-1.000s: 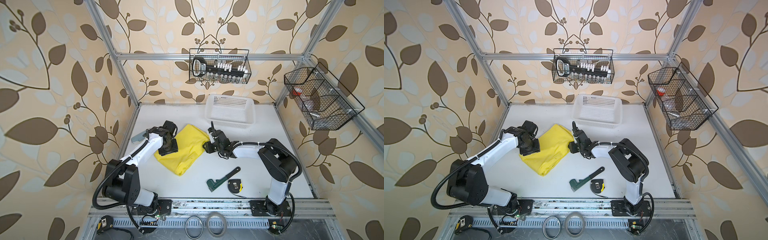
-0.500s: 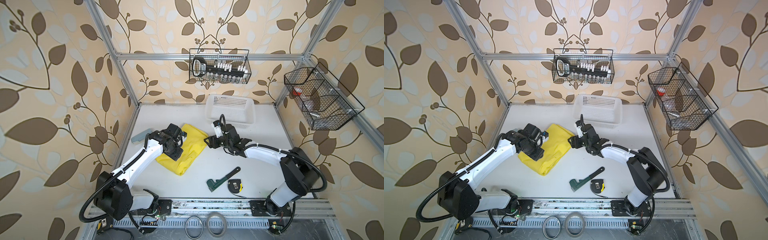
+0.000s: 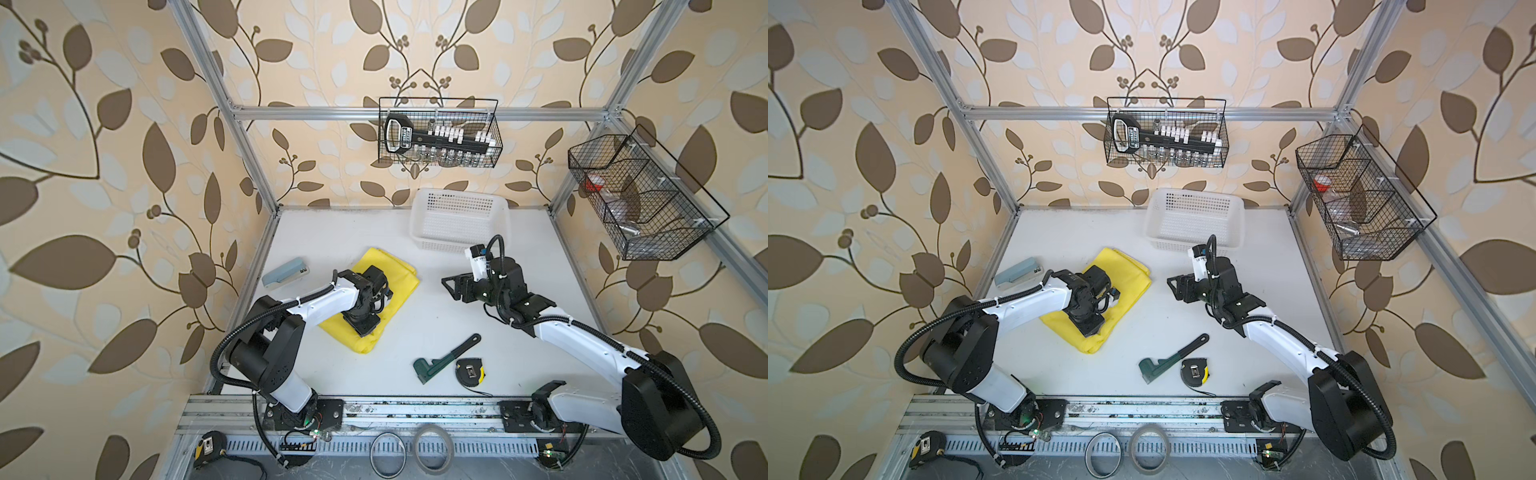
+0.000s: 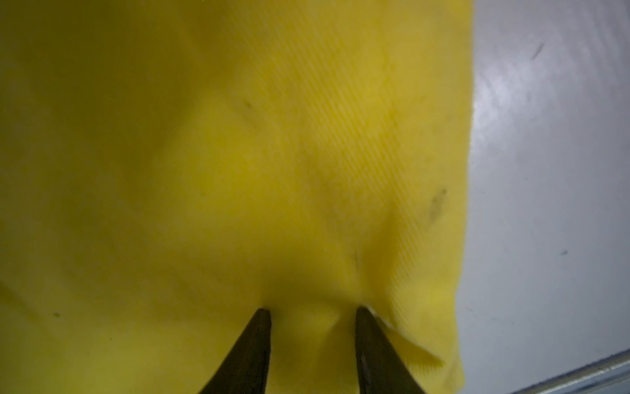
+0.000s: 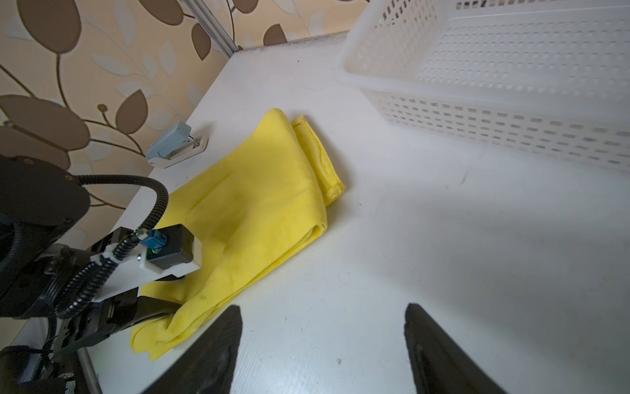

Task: Fold and stack the trousers
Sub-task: Move the trousers to the top-left of the table.

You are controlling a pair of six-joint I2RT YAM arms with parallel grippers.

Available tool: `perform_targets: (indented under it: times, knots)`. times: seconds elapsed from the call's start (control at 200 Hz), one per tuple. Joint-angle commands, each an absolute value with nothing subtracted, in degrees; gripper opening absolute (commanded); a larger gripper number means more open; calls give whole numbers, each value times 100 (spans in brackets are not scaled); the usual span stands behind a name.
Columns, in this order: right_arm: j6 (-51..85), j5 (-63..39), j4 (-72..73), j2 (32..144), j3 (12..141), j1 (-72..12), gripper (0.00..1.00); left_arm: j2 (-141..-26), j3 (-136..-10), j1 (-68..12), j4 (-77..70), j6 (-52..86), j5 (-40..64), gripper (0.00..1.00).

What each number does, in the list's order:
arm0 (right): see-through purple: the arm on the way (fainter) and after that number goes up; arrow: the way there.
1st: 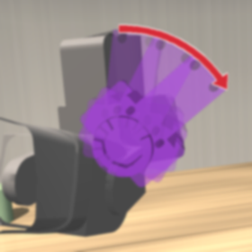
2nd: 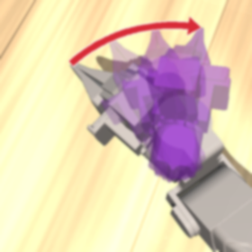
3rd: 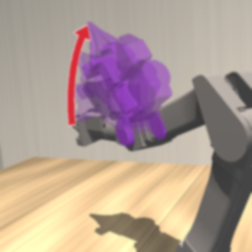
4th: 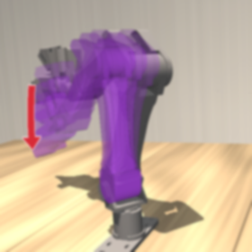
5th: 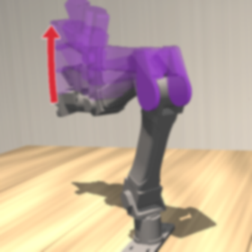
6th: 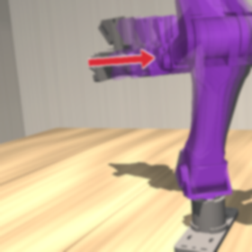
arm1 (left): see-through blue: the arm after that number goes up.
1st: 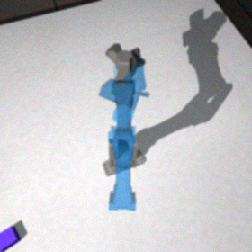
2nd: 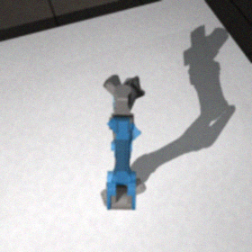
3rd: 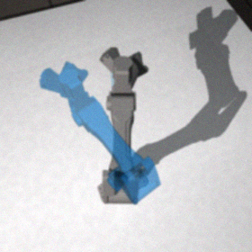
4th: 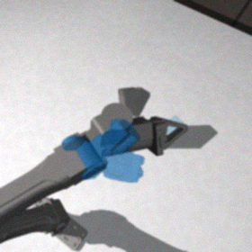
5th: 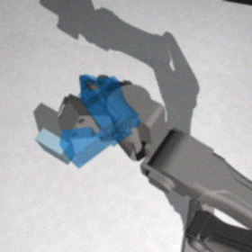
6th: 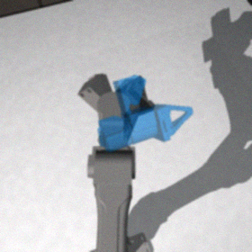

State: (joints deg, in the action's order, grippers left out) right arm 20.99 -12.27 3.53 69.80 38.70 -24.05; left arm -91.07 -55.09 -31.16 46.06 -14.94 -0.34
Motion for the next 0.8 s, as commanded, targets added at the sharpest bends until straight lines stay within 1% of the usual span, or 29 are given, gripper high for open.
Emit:
perform_targets:
  times: [0.0,0.08,0.175,0.33,0.42,0.47,0.55,0.625,0.68,0.8]
  knots:
    - [2065,-1371,172,6816,3714,-2317,77,-9263,-5675,-3139,4302,-1113,299,43]
    - [2105,-1354,168,6758,3662,-2294,77,-9589,-5752,-3210,4071,-961,490,44]
    - [2127,-1349,176,6700,3599,-2268,77,-10130,-6127,-3315,4240,-752,194,44]
    - [2143,-1371,194,6666,3545,-2232,77,-10353,-6588,-3308,3775,-214,102,45]
    - [2162,-1371,191,6602,3543,-2224,78,-10661,-6928,-3313,3677,104,234,46]
    - [2162,-1376,187,6561,3520,-2221,78,-10853,-7138,-3305,3682,265,106,46]
    - [2153,-1380,161,6498,3490,-2193,78,-11188,-7616,-3149,3978,851,-422,46]
    - [2136,-1375,109,6404,3454,-2163,79,-11315,-7932,-2833,4146,1369,-53,46]
    - [2136,-1411,63,6324,3429,-2105,79,-11192,-7946,-2814,3966,1315,132,46]
    - [2131,-1518,0,6084,3379,-1975,82,-11290,-8259,-2812,4135,860,-196,48]
